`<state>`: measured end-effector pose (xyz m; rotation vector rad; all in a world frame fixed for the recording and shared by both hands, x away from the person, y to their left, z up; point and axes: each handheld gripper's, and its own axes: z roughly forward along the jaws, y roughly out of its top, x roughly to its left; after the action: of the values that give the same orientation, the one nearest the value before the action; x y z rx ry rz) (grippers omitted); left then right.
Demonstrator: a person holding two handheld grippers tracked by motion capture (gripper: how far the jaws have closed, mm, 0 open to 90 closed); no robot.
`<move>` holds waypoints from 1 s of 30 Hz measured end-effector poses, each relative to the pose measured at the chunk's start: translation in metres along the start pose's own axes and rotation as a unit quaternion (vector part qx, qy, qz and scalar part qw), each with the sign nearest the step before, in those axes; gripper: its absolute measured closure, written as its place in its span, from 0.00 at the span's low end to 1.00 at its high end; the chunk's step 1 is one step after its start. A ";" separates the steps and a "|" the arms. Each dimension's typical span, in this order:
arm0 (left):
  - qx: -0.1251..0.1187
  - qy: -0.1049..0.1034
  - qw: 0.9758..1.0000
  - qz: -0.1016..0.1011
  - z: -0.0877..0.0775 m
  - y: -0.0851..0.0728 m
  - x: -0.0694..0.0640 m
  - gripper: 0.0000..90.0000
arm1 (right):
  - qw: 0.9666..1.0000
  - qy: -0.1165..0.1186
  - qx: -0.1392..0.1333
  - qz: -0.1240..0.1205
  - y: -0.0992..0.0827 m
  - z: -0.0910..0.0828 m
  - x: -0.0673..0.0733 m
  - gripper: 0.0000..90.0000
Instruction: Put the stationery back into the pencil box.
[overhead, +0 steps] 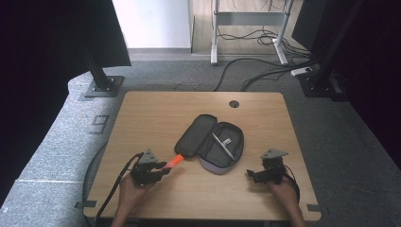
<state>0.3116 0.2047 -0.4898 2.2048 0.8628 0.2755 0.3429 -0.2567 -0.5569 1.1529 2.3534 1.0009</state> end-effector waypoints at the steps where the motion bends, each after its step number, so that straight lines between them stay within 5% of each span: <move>1: -0.003 -0.001 1.000 0.002 0.001 0.002 -0.001 0.74 | 1.000 0.000 0.000 0.000 0.000 0.000 0.000 0.00; 14: -0.011 -0.030 0.999 0.014 0.024 0.028 -0.002 0.74 | 1.000 0.000 0.000 0.000 0.000 0.000 0.000 0.01; 30: -0.005 -0.037 0.998 0.046 0.040 0.067 -0.008 0.74 | 1.000 0.000 0.000 0.000 0.000 0.000 0.000 0.00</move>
<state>0.3563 0.1434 -0.4702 2.2340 0.7201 0.2413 0.3429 -0.2567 -0.5569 1.1526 2.3531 1.0004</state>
